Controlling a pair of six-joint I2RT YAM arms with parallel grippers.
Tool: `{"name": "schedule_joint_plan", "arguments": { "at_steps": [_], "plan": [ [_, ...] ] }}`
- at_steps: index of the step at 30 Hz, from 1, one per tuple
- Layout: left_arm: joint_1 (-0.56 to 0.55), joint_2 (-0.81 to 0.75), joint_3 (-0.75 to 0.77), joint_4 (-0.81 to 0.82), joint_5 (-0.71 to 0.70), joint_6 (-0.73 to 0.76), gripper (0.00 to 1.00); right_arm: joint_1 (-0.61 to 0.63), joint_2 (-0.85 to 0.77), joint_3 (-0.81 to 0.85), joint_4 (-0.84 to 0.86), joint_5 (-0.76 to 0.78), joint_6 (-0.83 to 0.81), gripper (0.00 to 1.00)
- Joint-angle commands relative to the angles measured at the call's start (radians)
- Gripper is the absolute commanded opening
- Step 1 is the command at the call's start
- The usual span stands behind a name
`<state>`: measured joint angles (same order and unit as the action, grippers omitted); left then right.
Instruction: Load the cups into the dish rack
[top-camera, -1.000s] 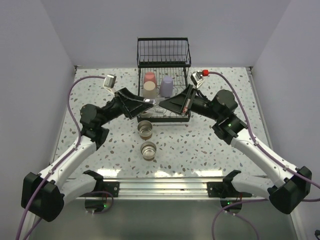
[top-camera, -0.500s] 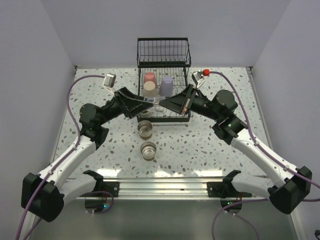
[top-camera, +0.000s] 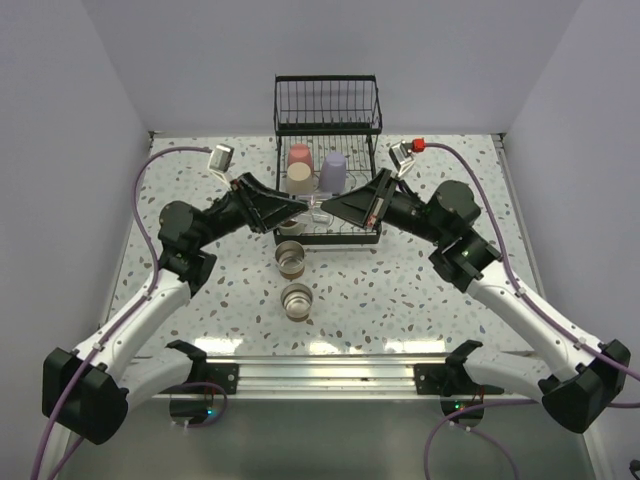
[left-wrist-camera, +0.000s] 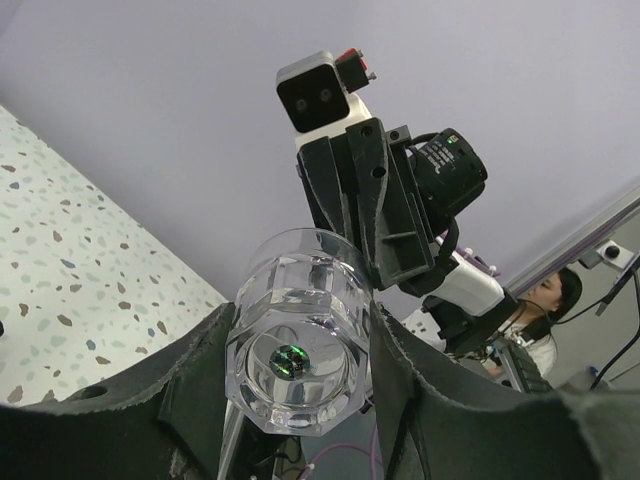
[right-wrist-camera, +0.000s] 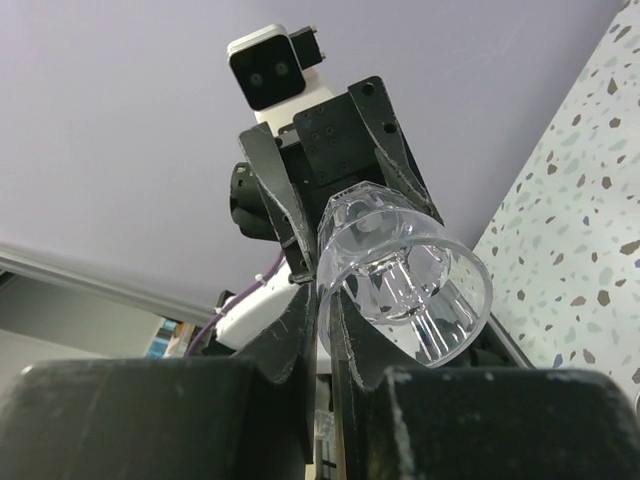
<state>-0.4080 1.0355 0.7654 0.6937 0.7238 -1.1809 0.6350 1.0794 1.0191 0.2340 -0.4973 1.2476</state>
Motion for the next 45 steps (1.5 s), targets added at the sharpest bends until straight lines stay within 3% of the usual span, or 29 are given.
{"name": "schedule_joint_plan", "arguments": {
  "at_steps": [1, 4, 5, 6, 8, 9, 12, 17, 19, 21, 27, 35, 45],
  "plan": [
    [-0.005, -0.012, 0.066, -0.019, 0.011, 0.027, 0.01, -0.001, -0.022, 0.065, -0.085, 0.06, -0.086, 0.0],
    [-0.005, -0.009, 0.09, -0.063, 0.006, 0.058, 0.0, 0.0, -0.03, 0.104, -0.203, 0.095, -0.154, 0.18],
    [-0.005, -0.008, 0.097, -0.072, 0.006, 0.064, 0.0, -0.001, -0.035, 0.117, -0.284, 0.112, -0.201, 0.3],
    [-0.005, -0.003, 0.103, -0.083, 0.006, 0.076, 0.0, 0.0, -0.038, 0.149, -0.335, 0.144, -0.229, 0.52],
    [-0.005, 0.009, 0.127, -0.12, 0.006, 0.093, 0.0, -0.001, -0.048, 0.174, -0.469, 0.183, -0.302, 0.68],
    [-0.005, 0.015, 0.135, -0.14, 0.008, 0.11, 0.0, -0.001, -0.064, 0.196, -0.516, 0.236, -0.324, 0.81],
    [-0.003, 0.043, 0.182, -0.215, 0.003, 0.16, 0.0, -0.004, -0.105, 0.225, -0.652, 0.337, -0.404, 0.93],
    [-0.006, 0.135, 0.33, -0.426, -0.041, 0.34, 0.0, -0.006, -0.156, 0.297, -0.91, 0.529, -0.497, 0.98],
    [-0.011, 0.199, 0.435, -0.615, -0.082, 0.421, 0.0, -0.006, -0.17, 0.318, -1.019, 0.629, -0.53, 0.98],
    [-0.035, 0.25, 0.518, -0.832, -0.18, 0.555, 0.0, -0.005, -0.183, 0.328, -1.07, 0.67, -0.547, 0.98],
    [-0.132, 0.524, 0.846, -1.164, -0.447, 0.756, 0.0, -0.006, -0.274, 0.276, -1.142, 0.726, -0.56, 0.98],
    [-0.181, 0.712, 0.976, -1.295, -0.721, 0.802, 0.0, -0.005, -0.306, 0.276, -1.193, 0.766, -0.573, 0.98],
    [-0.238, 0.906, 1.069, -1.356, -0.871, 0.869, 0.0, -0.004, -0.309, 0.271, -1.213, 0.795, -0.582, 0.98]
  ]
}}
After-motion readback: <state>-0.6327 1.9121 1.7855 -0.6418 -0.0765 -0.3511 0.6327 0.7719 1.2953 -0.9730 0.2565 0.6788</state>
